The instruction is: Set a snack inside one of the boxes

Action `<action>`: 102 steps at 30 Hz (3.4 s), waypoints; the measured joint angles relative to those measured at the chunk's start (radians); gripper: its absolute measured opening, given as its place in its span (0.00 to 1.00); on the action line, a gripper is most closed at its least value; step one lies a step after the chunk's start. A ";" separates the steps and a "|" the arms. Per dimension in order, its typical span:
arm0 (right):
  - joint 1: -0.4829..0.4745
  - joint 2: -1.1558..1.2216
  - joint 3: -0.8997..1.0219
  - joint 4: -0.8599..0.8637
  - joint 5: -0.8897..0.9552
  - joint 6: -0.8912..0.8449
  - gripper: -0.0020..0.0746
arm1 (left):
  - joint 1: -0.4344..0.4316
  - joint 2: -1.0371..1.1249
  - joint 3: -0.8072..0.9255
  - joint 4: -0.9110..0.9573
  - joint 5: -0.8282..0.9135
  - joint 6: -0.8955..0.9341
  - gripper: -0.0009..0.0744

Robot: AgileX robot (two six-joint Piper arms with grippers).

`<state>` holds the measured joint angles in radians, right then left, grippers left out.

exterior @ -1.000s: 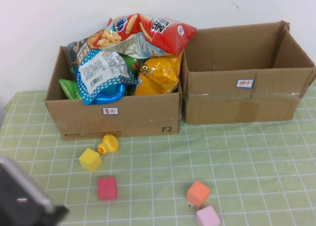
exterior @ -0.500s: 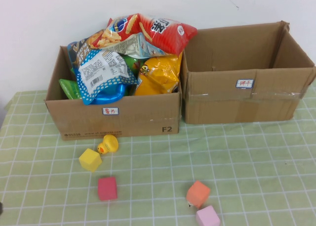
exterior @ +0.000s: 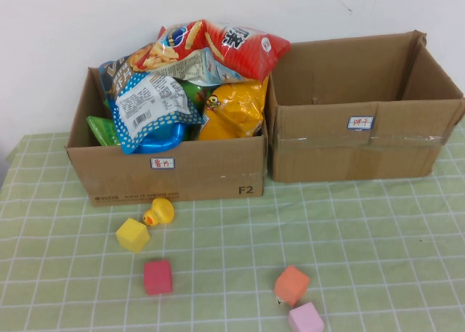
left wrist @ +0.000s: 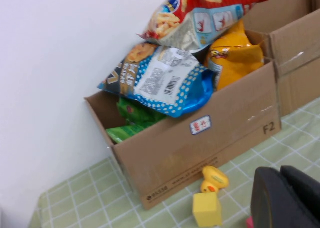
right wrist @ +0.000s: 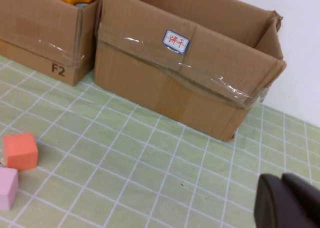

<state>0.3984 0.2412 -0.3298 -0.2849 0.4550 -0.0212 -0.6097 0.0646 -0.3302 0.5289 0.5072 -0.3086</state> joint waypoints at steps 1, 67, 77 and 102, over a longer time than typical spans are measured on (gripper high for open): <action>0.000 0.000 0.000 0.000 0.000 0.000 0.03 | 0.000 0.000 0.000 0.009 0.000 -0.008 0.01; 0.000 0.000 0.008 0.008 0.000 0.000 0.03 | 0.657 -0.075 0.347 -0.678 -0.174 0.527 0.01; 0.000 0.000 0.008 0.008 0.000 0.000 0.03 | 0.621 -0.078 0.344 -0.678 -0.164 0.427 0.01; 0.000 0.000 0.008 0.008 0.000 0.004 0.02 | 0.620 -0.078 0.344 -0.678 -0.164 0.389 0.01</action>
<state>0.3984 0.2412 -0.3216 -0.2765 0.4550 -0.0172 0.0100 -0.0130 0.0135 -0.1486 0.3436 0.0805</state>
